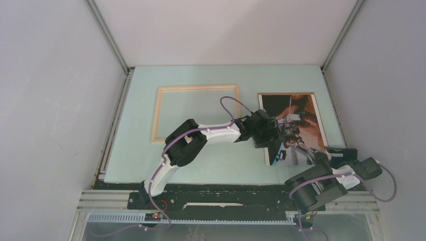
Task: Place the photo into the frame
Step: Pick up the photo at the center of the board, then turn over the photo from the photo frame.
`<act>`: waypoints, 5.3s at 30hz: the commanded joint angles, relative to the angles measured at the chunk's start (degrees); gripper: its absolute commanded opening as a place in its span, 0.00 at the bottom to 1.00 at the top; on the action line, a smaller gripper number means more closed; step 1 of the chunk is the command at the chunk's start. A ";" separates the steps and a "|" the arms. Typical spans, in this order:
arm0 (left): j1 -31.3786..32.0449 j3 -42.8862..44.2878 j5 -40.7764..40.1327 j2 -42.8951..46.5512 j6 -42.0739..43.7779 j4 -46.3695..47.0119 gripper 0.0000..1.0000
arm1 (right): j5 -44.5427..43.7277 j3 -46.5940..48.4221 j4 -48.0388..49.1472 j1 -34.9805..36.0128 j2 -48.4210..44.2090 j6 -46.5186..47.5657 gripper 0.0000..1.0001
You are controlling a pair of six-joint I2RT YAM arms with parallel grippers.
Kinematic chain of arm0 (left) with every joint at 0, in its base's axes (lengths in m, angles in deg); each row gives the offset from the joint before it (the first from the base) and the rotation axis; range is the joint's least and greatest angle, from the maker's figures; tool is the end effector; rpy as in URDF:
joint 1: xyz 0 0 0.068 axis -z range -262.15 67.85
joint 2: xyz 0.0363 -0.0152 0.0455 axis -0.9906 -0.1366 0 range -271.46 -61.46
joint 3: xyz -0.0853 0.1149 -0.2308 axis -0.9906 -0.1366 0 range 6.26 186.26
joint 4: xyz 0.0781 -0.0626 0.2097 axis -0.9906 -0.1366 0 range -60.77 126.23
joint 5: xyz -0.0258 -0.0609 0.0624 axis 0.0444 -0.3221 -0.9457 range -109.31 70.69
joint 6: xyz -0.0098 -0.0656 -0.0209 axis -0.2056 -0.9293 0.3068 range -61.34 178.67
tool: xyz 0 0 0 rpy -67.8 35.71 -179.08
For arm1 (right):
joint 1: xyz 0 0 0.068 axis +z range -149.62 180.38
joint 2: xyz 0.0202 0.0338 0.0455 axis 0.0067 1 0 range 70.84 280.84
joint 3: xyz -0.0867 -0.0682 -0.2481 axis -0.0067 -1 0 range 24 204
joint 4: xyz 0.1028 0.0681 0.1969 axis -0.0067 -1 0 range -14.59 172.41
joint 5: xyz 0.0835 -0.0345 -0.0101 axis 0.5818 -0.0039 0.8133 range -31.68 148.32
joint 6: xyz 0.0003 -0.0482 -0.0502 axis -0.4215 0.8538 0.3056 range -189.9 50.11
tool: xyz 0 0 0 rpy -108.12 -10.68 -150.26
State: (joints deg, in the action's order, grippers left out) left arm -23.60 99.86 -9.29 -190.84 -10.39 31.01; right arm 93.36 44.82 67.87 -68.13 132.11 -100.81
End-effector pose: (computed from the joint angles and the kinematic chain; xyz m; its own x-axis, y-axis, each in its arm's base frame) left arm 0.2489 -0.4257 0.1553 -0.9709 -0.1751 -0.1633 0.0052 0.6663 -0.7456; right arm 0.0904 -0.1410 0.1524 0.0720 0.9655 -0.2504 0.7042 0.1286 0.6983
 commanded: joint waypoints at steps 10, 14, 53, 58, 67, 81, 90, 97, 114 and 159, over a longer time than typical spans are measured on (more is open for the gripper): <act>0.26 2.53 -2.85 -1.47 2.56 -5.64 0.95 | 8.48 -0.38 -0.35 0.69 -10.39 0.03 0.83; 0.17 2.55 -3.07 -1.05 3.38 -5.77 0.95 | 9.22 -0.84 3.86 1.85 -8.28 -1.08 0.80; -1.28 -8.24 -3.94 42.51 50.80 -18.20 0.99 | -24.72 44.43 -29.06 66.07 -5.36 -23.94 0.00; 2.76 -1.02 -9.54 39.10 49.86 -24.79 0.99 | -32.78 47.11 -29.68 75.14 -4.56 -29.36 0.00; 8.26 4.08 -19.63 34.15 48.91 -29.40 0.88 | -41.05 50.55 -32.93 80.95 -5.05 -33.61 0.00; 13.09 13.32 -36.57 27.36 51.77 -35.84 0.54 | -48.38 53.37 -39.05 81.08 -10.67 -35.78 0.00; 13.17 18.30 -40.47 27.43 54.54 -40.37 0.11 | -48.92 55.61 -38.92 81.08 -11.06 -31.89 0.00; 13.13 19.64 -42.33 31.10 57.27 -41.83 0.00 | -46.43 61.55 -34.72 81.08 -9.06 -15.86 0.67; -23.10 0.45 1.20 53.61 41.82 -35.72 0.03 | -43.46 68.21 -31.18 78.33 -15.18 6.88 0.96; -71.89 -47.22 24.31 42.88 19.67 23.99 0.00 | -27.52 45.74 -25.46 75.72 -8.72 5.15 0.93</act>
State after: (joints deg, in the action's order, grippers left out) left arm -97.06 54.60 14.49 -147.96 11.44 47.34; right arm 64.93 91.24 39.39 7.89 124.18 -95.92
